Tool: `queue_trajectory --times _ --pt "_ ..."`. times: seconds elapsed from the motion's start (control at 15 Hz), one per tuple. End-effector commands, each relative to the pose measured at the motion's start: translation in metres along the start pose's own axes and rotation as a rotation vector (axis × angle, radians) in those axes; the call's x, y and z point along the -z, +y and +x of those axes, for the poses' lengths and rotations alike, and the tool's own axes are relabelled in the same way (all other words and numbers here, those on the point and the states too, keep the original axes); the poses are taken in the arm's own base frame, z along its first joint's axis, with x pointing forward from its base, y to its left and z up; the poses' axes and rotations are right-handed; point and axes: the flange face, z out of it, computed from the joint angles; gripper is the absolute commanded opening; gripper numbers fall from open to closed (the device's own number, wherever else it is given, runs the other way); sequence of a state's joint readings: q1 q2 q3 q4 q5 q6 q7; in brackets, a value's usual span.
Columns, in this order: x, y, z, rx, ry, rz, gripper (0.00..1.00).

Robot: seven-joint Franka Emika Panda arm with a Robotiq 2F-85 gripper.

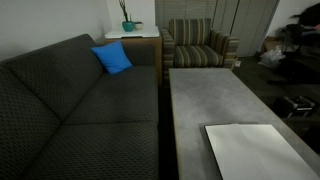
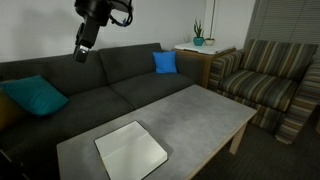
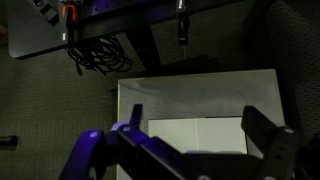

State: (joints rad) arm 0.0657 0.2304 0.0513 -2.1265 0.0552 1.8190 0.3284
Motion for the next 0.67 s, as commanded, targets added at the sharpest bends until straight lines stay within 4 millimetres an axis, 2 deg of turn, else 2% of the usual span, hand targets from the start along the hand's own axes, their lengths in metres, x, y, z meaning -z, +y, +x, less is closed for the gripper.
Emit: queue_trajectory --times 0.0,0.47,0.6 --pt "0.0005 -0.0005 0.0029 -0.001 -0.002 0.0 1.0" --pt "0.0059 0.0011 0.0043 -0.002 0.013 0.007 1.0" --pt "0.0063 0.0038 0.0113 0.031 0.033 0.029 1.0"
